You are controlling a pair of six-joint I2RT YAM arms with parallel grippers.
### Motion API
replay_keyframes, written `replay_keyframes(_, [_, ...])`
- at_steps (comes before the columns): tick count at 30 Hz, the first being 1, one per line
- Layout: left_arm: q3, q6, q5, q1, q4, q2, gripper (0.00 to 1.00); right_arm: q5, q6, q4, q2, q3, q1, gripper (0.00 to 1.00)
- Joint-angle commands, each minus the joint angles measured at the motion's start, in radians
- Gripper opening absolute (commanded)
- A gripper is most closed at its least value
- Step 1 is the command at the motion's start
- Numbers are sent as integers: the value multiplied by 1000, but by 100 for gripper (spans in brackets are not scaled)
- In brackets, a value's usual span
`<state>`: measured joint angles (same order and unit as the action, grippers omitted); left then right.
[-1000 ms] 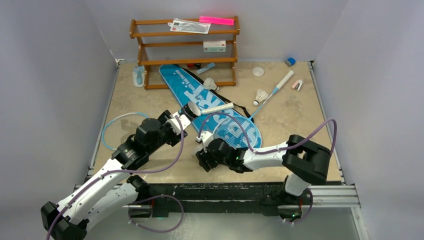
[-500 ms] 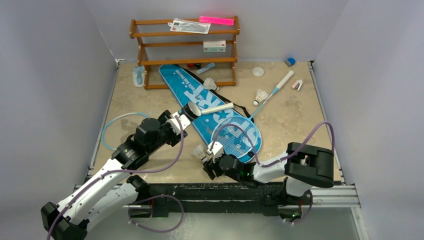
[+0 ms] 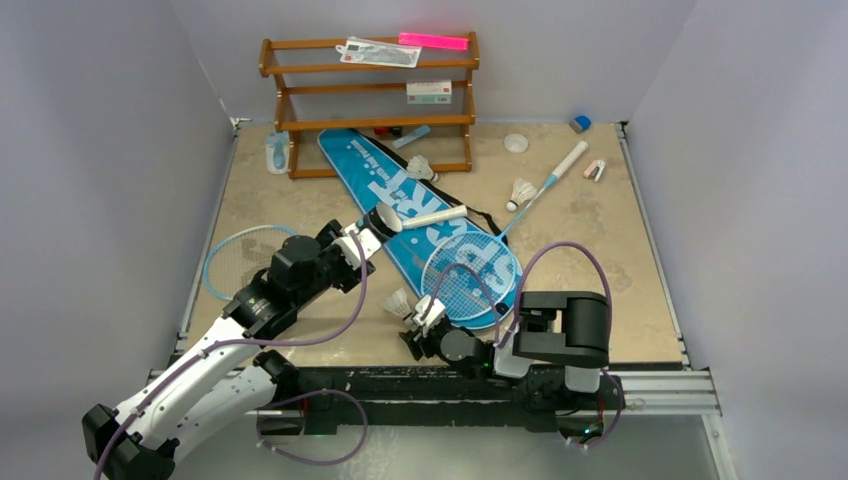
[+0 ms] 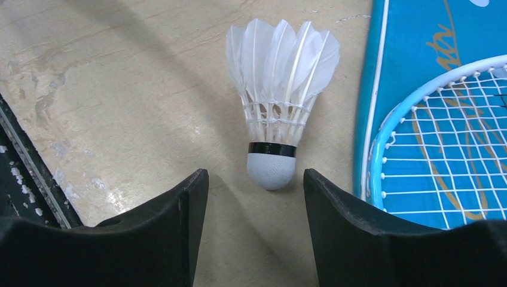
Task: Pack up the badminton gear
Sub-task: Pick up the shuttlecock at the center of the board.
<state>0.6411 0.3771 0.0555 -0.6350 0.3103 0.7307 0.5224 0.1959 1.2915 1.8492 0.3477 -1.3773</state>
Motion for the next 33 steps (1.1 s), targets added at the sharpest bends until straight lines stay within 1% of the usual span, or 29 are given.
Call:
replay_keyframes(1, [0, -7, -17, 7, -53, -5, 45, 56, -25, 31, 28, -25, -5, 61])
replay_keyframes(12, [2, -4, -22, 10, -53, -2, 45, 75, -30, 38, 83, 2, -3, 56])
replay_keyframes(18, [3, -1, -32, 12, -54, 5, 45, 92, -37, 33, 109, 21, -1, 56])
replay_keyframes(22, [3, -2, -40, 15, -52, 10, 45, 103, -33, 21, 107, 28, 3, 48])
replay_keyframes(24, [3, 0, -41, 14, -51, 9, 45, 100, -30, 12, 98, 29, 9, 40])
replay_keyframes(25, [3, -1, -43, 15, -51, 10, 45, 94, -28, 9, 91, 25, 10, 34])
replay_keyframes(29, [3, 3, -51, 14, -46, 16, 45, 75, -32, 2, 25, 8, 9, 24])
replay_keyframes(31, [3, 4, -51, 14, -43, 19, 45, 48, -21, -60, -44, 0, 10, 20])
replay_keyframes(33, [2, 5, -51, 14, -43, 21, 45, 39, 10, -165, -128, 4, 9, 18])
